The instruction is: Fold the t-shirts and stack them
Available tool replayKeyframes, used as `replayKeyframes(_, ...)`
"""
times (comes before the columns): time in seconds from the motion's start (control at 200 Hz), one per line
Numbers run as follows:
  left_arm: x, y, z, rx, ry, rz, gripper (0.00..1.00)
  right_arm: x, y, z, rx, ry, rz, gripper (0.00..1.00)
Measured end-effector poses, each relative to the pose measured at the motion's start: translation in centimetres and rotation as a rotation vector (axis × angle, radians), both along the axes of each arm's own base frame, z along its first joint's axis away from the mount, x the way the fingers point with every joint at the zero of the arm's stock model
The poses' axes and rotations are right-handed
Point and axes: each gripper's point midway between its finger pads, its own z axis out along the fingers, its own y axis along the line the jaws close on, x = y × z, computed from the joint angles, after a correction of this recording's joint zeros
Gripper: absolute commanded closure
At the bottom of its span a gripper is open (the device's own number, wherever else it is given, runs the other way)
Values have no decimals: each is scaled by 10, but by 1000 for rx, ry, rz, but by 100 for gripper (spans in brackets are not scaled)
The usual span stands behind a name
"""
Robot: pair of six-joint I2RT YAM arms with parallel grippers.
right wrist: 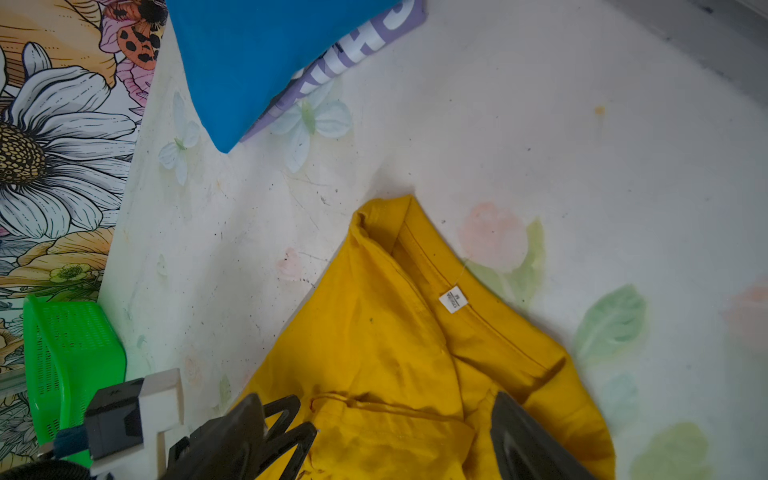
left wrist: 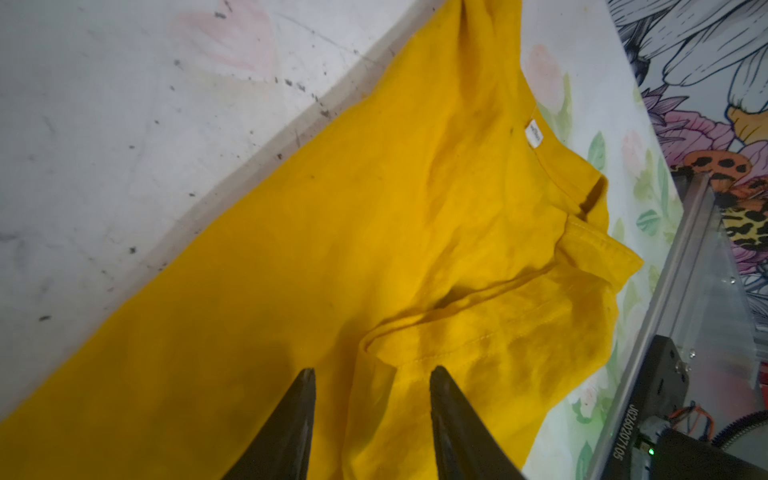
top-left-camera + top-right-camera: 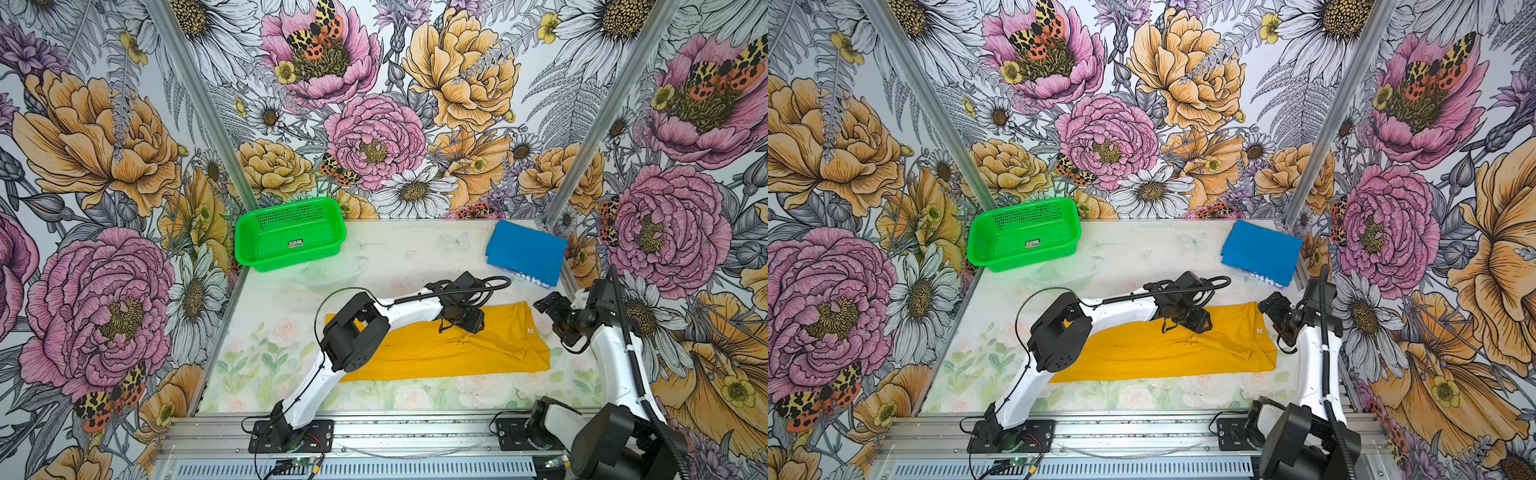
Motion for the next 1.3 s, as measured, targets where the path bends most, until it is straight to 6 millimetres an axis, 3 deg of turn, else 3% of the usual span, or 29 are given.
replayKeyframes(0.055, -3, -1, -1, 4, 2, -6, 60, 0, 1, 0, 2, -1, 5, 13)
replayKeyframes(0.185, -7, 1, -4, 21, 7, -12, 100, 0, 1, 0, 0, -1, 8, 13)
replayKeyframes(0.37, -5, 11, -8, 49, -7, 2, 100, 0, 1, 0, -5, -2, 13, 14)
replayKeyframes(0.535, -12, 50, 1, 50, 3, 63, 100, 0, 1, 0, -8, -2, 19, 14)
replayKeyframes(0.695, 2, 84, 22, -42, -8, 176, 100, 0, 1, -3, -7, 7, 26, 15)
replayKeyframes(0.886, 15, 100, 11, -83, 21, 251, 100, 0, 12, -15, 5, 44, 76, 15)
replayKeyframes(0.931, 14, 102, 7, -88, 31, 253, 95, 0, 17, -19, 10, 58, 92, 15)
replayKeyframes(1.031, 8, 101, 4, -109, 55, 244, 94, -2, 23, -27, 12, 86, 116, 15)
replayKeyframes(1.176, -5, 98, 9, -151, 77, 201, 88, -1, 27, -30, 6, 101, 133, 17)
replayKeyframes(1.216, -9, 95, 13, -163, 74, 186, 75, -1, 30, -31, 4, 105, 143, 17)
replayKeyframes(1.276, -13, 90, 22, -188, 74, 167, 43, 0, 37, -33, -1, 111, 170, 19)
replayKeyframes(1.301, -14, 89, 24, -198, 74, 163, 34, 0, 41, -34, -2, 112, 185, 20)
